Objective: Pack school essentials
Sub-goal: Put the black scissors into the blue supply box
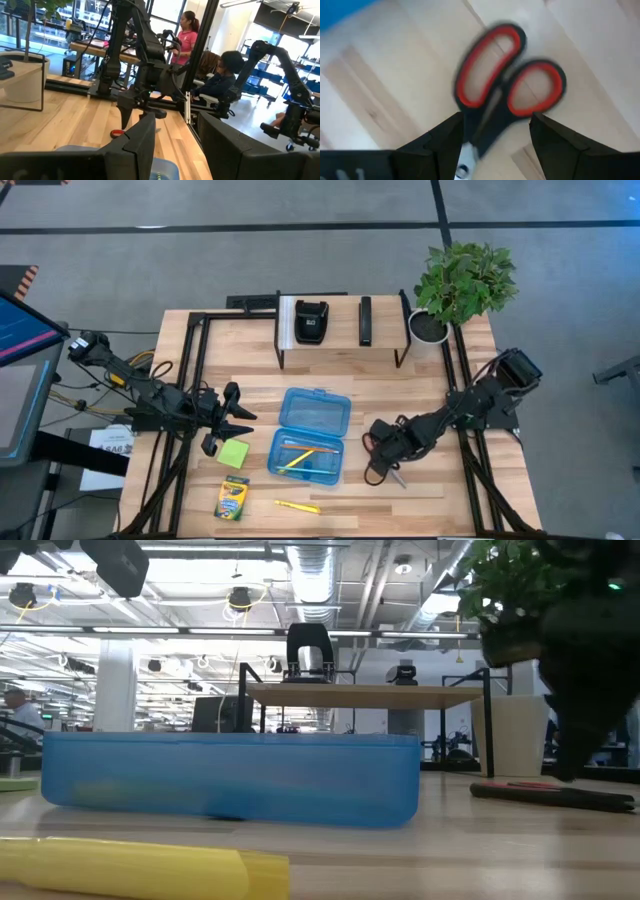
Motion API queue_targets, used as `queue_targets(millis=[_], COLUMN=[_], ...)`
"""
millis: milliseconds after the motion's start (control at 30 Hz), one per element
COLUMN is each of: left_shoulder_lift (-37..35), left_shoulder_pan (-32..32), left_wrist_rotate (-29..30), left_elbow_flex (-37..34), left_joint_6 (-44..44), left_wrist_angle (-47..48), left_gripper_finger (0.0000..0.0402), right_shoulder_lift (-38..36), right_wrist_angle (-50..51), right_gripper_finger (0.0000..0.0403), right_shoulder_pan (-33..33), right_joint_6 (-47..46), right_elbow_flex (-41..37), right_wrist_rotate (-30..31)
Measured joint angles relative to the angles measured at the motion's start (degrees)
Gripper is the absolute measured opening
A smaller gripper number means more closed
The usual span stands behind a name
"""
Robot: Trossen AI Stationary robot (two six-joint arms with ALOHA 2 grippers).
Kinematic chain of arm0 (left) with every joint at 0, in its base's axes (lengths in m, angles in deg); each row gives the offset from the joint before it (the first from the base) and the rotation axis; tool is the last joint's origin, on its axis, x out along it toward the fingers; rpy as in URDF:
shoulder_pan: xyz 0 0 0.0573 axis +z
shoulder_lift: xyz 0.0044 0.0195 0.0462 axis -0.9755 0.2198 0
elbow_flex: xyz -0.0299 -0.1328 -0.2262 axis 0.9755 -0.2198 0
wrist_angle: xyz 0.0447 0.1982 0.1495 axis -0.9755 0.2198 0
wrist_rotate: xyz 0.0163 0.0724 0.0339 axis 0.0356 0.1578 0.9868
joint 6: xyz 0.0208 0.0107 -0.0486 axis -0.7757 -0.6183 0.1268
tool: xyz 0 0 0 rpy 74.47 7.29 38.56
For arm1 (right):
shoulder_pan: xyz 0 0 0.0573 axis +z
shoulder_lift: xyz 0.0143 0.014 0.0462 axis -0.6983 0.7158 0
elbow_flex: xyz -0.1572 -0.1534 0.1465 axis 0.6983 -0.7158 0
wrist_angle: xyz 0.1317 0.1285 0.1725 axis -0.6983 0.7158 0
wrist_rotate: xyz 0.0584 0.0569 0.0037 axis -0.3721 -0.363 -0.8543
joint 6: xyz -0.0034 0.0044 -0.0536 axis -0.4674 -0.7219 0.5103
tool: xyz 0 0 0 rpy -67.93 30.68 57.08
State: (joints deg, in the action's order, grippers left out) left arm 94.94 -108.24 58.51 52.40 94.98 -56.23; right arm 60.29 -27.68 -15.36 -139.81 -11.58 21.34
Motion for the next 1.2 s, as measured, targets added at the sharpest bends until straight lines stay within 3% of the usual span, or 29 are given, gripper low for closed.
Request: queue_targets(millis=[433, 833, 967, 1200], left_shoulder_lift=[0.0, 0.0, 0.0, 0.0], left_shoulder_pan=[0.0, 0.0, 0.0, 0.0], left_wrist_rotate=[-0.4, -0.4, -0.3, -0.3], left_elbow_flex=[0.0, 0.0, 0.0, 0.0], left_joint_6=[0.1, 0.2, 0.2, 0.2], left_wrist_angle=[0.0, 0.2, 0.2, 0.3], left_gripper_finger=[0.0138, 0.0138, 0.0138, 0.0138], right_shoulder_lift=[1.2, 10.3, 10.3, 7.1], right_wrist_angle=[0.7, 0.2, 1.1, 1.7], right_gripper_finger=[0.0244, 0.0235, 0.0187, 0.0039], right_shoulder_pan=[-6.7, -6.9, -6.9, -7.0], right_joint_6=[4.1, 4.3, 4.3, 6.4], right_elbow_flex=[2.8, 3.7, 3.7, 2.9], right_wrist_rotate=[-1.0, -5.2, -5.1, -5.5])
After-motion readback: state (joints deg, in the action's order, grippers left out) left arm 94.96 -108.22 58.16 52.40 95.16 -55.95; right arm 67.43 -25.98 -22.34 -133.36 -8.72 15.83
